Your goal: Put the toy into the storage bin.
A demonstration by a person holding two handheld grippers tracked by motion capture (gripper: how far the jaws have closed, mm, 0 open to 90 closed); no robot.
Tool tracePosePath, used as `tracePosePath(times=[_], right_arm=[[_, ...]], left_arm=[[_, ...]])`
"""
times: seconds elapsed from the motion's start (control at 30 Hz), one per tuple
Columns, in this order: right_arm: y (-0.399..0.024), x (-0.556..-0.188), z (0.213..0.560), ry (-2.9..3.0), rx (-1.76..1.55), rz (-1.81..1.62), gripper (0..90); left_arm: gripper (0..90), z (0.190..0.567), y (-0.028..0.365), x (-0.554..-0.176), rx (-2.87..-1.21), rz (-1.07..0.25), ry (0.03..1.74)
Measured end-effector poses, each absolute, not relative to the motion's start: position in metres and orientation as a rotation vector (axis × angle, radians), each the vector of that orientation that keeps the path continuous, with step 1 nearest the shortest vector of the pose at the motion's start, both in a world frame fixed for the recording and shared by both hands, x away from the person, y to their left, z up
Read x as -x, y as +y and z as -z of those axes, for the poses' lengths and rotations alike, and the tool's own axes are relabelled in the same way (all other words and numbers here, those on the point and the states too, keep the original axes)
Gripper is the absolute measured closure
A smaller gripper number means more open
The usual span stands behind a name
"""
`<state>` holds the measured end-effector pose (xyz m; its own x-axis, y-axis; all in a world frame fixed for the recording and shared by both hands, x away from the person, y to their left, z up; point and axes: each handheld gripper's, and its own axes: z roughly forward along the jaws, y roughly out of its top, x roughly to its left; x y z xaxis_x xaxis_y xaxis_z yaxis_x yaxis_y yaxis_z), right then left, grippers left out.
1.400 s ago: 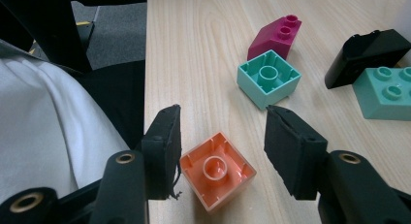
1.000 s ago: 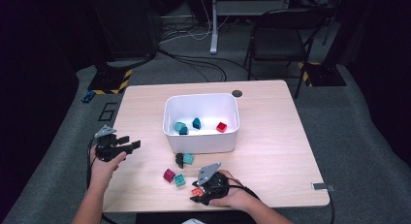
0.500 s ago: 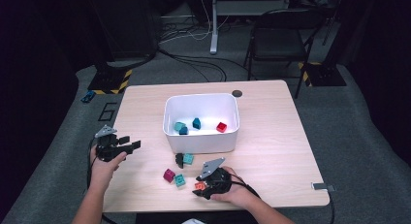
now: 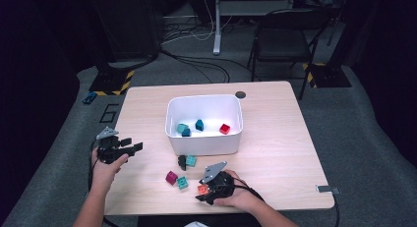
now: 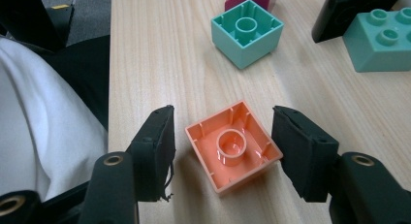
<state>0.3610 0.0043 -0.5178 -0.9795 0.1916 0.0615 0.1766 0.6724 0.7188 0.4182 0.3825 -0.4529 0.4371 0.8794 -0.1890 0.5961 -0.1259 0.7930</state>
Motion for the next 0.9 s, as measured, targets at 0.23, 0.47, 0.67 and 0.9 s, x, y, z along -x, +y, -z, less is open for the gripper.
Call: tracePosePath(times=[0.23, 0.47, 0.67, 0.9], right_arm=[[0.003, -0.362, 0.518, 2.838, -0.307, -1.186, 49.5], [0.000, -0.366, 0.510, 2.804, -0.387, -1.203, 51.3], [-0.001, -0.368, 0.501, 2.790, -0.404, -1.214, 51.5], [-0.003, -0.371, 0.488, 2.770, -0.440, -1.238, 51.7]], left_arm=[[36.4, 0.453, 0.383, -0.418, -1.825, -0.412, 1.261], [36.4, 0.452, 0.383, -0.418, -1.826, -0.410, 1.261], [36.4, 0.451, 0.384, -0.417, -1.817, -0.418, 1.261], [36.4, 0.451, 0.384, -0.417, -1.816, -0.419, 1.260]])
